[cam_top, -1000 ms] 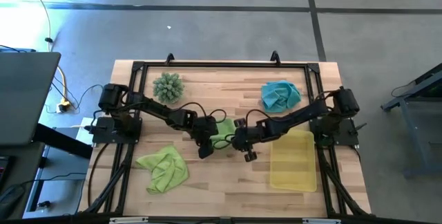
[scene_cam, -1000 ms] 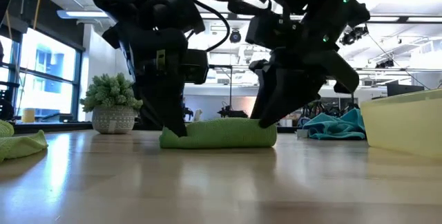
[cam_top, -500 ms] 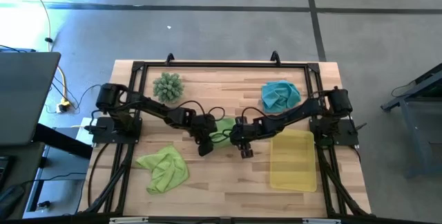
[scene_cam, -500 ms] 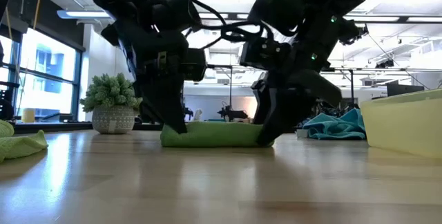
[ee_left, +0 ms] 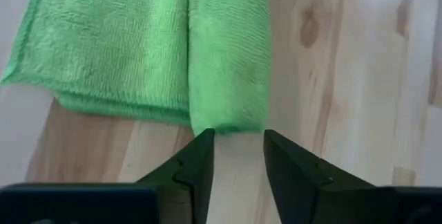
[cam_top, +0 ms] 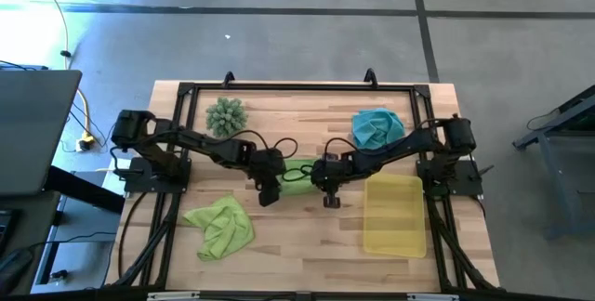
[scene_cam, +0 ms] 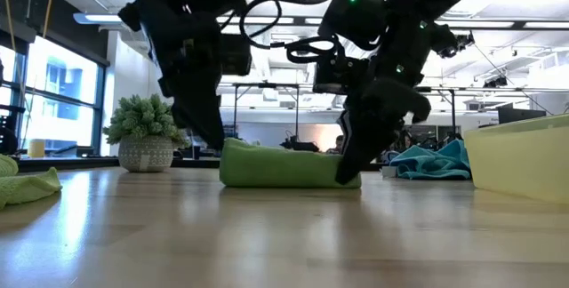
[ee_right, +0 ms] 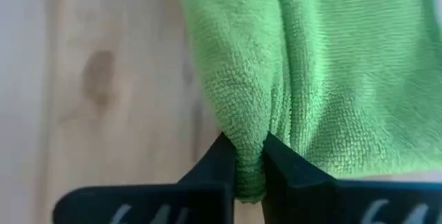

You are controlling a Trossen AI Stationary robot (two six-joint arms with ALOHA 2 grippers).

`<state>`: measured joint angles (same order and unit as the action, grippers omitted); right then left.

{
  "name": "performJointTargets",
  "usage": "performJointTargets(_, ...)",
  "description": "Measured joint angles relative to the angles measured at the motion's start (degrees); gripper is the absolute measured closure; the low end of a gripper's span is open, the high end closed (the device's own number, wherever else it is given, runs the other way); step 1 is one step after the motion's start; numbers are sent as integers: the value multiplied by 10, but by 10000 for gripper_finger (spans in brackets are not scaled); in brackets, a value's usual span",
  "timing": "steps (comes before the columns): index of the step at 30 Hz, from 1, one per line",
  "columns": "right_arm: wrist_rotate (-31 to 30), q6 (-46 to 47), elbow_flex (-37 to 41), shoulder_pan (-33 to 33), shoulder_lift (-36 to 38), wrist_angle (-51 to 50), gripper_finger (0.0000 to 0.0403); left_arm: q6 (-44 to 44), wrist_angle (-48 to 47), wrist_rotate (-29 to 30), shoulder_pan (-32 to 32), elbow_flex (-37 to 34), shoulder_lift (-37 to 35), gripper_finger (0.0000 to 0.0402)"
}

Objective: Roll microfiber towels into tight, uniform cylinder then place into a basket
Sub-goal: Roll the green cloth

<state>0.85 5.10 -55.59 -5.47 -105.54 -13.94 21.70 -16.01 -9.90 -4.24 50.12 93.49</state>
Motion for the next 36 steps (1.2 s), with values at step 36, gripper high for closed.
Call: performJointTargets(36,227,115,3,73,-3,10,389,-144,143,217,82,4,108,272)
